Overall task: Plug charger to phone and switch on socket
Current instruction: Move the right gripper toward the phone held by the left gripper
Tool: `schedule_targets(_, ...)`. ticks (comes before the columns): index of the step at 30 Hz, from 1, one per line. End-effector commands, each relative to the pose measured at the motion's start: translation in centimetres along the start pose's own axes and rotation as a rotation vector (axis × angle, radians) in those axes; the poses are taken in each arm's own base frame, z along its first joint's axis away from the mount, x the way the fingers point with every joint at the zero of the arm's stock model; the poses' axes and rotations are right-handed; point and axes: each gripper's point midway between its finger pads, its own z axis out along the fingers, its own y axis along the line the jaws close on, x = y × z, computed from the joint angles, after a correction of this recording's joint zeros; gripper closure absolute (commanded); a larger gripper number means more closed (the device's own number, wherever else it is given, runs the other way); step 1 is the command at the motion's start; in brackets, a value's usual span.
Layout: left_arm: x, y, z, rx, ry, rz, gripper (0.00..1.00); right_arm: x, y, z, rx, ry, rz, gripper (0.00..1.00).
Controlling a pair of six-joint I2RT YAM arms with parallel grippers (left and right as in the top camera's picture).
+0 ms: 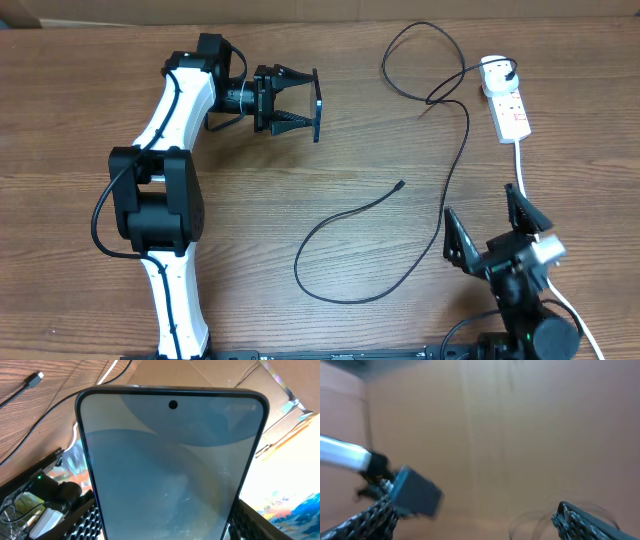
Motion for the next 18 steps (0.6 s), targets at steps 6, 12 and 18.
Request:
schedule_targets(6,0.7,-1.6,-0.4,0.048,0.037,0.008,0.40,-3.4,2.2,0.7,-0.098,0.001,-0.007,0.00)
schedule_targets(12,0.7,-1.6,-0.4,0.048,0.037,0.007,0.40,-4.4,2.3,4.5,-0.123,0.257,0.018,0.00)
schedule_targets(18,0.7,-1.6,-0.4,0.048,0.037,0.008,0.40,-4.2,4.4,9.7,-0.334,0.541,0.207,0.00)
